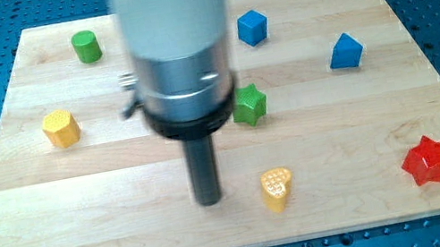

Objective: Place the heart left to red star

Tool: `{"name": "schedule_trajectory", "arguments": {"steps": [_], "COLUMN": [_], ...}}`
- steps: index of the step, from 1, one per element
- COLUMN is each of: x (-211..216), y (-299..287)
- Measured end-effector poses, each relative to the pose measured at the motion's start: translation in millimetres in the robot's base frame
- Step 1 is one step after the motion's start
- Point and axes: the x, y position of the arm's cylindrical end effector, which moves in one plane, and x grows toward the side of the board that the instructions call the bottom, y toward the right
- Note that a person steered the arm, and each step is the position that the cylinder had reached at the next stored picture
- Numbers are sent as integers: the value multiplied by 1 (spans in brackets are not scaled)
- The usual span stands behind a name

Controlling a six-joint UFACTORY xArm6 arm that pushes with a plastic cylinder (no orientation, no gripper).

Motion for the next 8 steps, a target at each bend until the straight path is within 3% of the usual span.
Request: {"name": "schedule_trajectory", "arguments": {"steps": [2, 4, 8], "x": [11, 40, 36], "y": [136, 160, 192]}}
